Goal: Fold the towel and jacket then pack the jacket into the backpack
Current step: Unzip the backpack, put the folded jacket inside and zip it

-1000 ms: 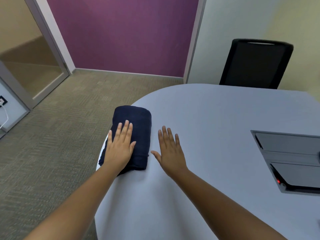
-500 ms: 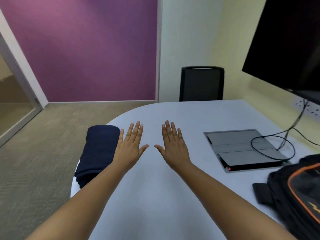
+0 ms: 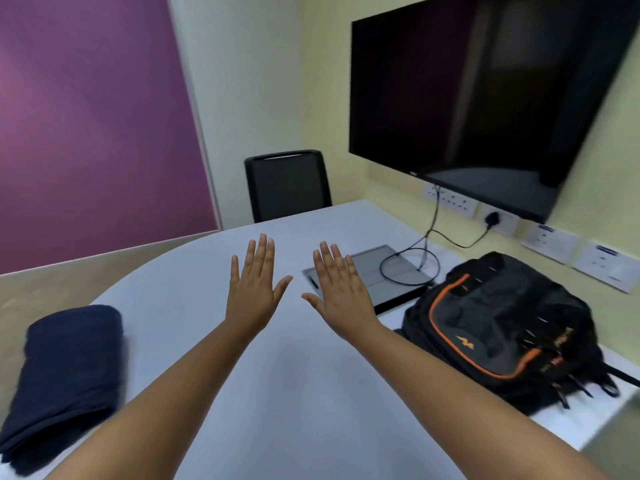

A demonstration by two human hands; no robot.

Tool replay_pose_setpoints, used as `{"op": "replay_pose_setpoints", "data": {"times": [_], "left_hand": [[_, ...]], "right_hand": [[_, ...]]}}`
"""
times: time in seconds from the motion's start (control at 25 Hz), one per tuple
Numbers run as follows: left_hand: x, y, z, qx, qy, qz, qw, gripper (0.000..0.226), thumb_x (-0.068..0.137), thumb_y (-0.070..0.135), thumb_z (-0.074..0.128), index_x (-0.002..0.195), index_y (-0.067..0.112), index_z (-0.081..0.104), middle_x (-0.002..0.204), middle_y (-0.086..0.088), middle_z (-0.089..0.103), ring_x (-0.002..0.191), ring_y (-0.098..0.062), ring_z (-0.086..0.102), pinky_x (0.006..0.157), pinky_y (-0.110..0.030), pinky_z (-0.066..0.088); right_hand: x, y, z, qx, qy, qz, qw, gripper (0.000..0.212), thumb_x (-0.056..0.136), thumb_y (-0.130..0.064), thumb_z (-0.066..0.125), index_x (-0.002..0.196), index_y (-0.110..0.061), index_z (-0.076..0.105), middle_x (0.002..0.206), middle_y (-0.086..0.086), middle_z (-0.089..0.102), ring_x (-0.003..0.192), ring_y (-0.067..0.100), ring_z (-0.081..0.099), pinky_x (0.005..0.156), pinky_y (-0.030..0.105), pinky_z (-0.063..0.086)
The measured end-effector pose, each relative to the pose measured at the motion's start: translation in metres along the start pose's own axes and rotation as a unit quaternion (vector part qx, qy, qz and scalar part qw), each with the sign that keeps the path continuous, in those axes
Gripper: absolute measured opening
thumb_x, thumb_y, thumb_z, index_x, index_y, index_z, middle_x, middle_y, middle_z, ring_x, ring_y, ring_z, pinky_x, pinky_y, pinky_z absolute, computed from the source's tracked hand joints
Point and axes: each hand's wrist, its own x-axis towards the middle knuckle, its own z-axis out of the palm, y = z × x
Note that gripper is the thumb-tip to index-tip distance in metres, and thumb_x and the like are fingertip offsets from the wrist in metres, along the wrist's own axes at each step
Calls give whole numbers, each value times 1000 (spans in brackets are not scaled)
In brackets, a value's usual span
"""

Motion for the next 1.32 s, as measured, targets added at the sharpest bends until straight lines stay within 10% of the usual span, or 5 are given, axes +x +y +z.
{"op": "replay_pose_setpoints", "data": {"times": [0.32, 0.48, 0.92, 1.16, 1.32], "left_hand": [[9, 111, 53, -63, -43, 105, 992, 82, 81, 70, -13, 145, 19, -13, 153, 5, -18, 143, -14, -16, 115, -38, -11], [7, 154, 87, -89, -79, 144, 982, 85, 80, 71, -14, 145, 17, -9, 153, 5, -12, 143, -15, -11, 116, -41, -6], [-21, 192, 166, -103, -184, 167, 963, 86, 76, 75, -15, 143, 21, -13, 151, 8, -13, 141, -13, -14, 115, -37, -3], [-10, 182, 189, -103, -229, 149, 957, 90, 71, 77, -19, 141, 20, -18, 154, 7, -12, 140, -12, -14, 113, -34, -5], [-6, 169, 197, -116, -243, 129, 954, 100, 68, 80, -17, 146, 18, -11, 158, 3, -3, 145, -17, -4, 117, -40, 4]], "right_hand": [[-67, 117, 4, -58, -114, 118, 985, 79, 88, -59, 17, 145, -4, 25, 153, 13, 25, 142, 24, 18, 115, 39, 4], [-101, 161, 12, -78, -111, 134, 982, 77, 90, -59, 15, 144, -9, -5, 153, 10, -11, 141, 23, -9, 116, 39, -12], [-169, 211, 64, -11, -250, 200, 947, 78, 94, -58, 24, 149, -8, -2, 158, 11, -2, 146, 26, -4, 116, 38, -6], [-201, 191, 101, 55, -465, 274, 840, 96, 81, -60, 55, 150, -17, 4, 152, 9, 28, 133, 27, 35, 98, 39, 42], [-202, 187, 107, 23, -443, 241, 863, 50, 87, -25, 57, 132, -10, 39, 130, 12, 51, 115, 28, 50, 80, 35, 48]]}}
